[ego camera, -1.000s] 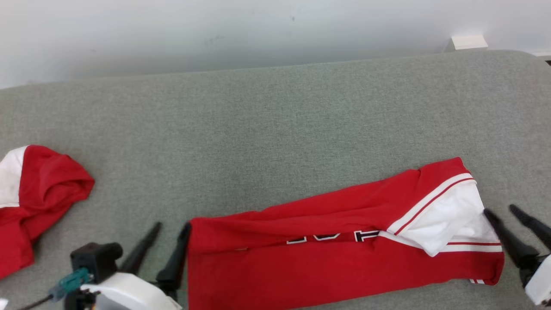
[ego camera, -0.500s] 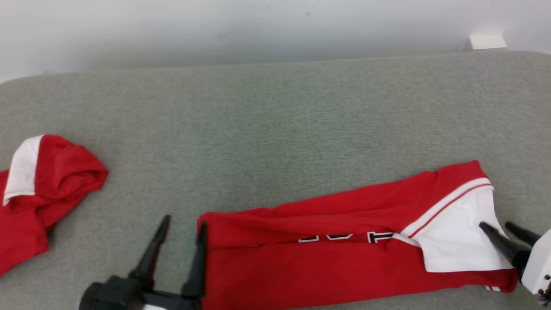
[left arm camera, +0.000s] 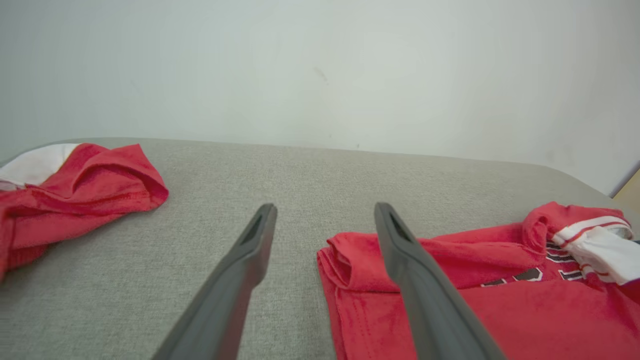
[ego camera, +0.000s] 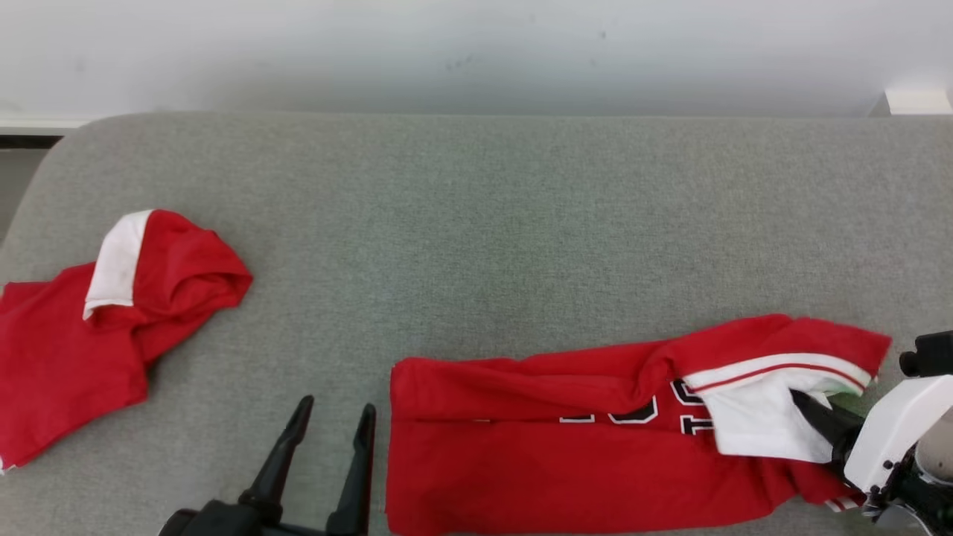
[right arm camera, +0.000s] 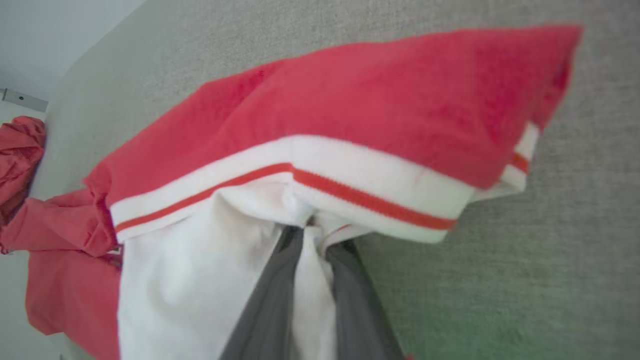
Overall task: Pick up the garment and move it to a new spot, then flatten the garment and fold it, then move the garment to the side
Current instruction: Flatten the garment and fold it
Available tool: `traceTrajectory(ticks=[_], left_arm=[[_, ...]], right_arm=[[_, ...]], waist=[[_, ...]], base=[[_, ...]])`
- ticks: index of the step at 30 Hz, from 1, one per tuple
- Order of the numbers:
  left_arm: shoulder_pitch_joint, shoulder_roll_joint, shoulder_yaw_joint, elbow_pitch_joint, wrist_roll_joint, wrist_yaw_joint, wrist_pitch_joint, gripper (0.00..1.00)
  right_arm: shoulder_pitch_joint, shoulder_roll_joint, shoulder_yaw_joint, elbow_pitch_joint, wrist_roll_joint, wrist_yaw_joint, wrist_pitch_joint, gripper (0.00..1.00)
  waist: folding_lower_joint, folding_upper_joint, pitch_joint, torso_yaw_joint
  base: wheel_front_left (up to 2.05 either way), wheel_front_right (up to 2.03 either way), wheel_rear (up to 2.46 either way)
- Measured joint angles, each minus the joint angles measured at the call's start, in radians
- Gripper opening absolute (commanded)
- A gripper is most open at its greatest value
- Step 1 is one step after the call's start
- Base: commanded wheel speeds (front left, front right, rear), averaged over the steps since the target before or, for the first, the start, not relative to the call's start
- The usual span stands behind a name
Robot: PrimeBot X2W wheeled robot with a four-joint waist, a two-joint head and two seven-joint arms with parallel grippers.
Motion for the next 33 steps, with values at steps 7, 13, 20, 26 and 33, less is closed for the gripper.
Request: traceTrajectory(ticks=[7,13,20,26,33], left_arm=[[0.039,-0.021,0.058,0.044,0.034,-0.072,0.0,1.0],[0.063,-0.037,0.083,0.077,0.056,-0.115,0.0,1.0],[0.096,-0.062,0.096,0.088,0.059,-0.125,0.0,1.0],[0.106,-0.073,0.094,0.093,0.056,-0.126,0.0,1.0],[0.091,-0.076,0.07,0.096,0.042,-0.123,0.0,1.0]], right_arm=[[0.015,-0.066,-0.033,-0.007,0.013,0.003,-0.069,0.0],[0.042,-0.198,-0.121,0.021,0.006,0.004,-0.106,0.0],[0.07,-0.318,-0.188,-0.074,-0.016,0.004,-0.085,0.0],[0.073,-0.333,-0.114,-0.281,-0.035,0.004,0.032,0.0],[0.072,-0.182,0.049,-0.395,-0.077,0.004,0.153,0.0]], waist=[[0.0,0.0,-0.044,-0.013],[0.0,0.0,-0.094,-0.022],[0.0,0.0,-0.153,-0.02],[-0.0001,0.0,-0.174,-0.027],[0.0,0.0,-0.158,-0.015]], base=[[0.0,0.0,0.0],[0.0,0.0,0.0],[0.0,0.0,0.0],[0.0,0.0,0.0],[0.0,0.0,0.0]])
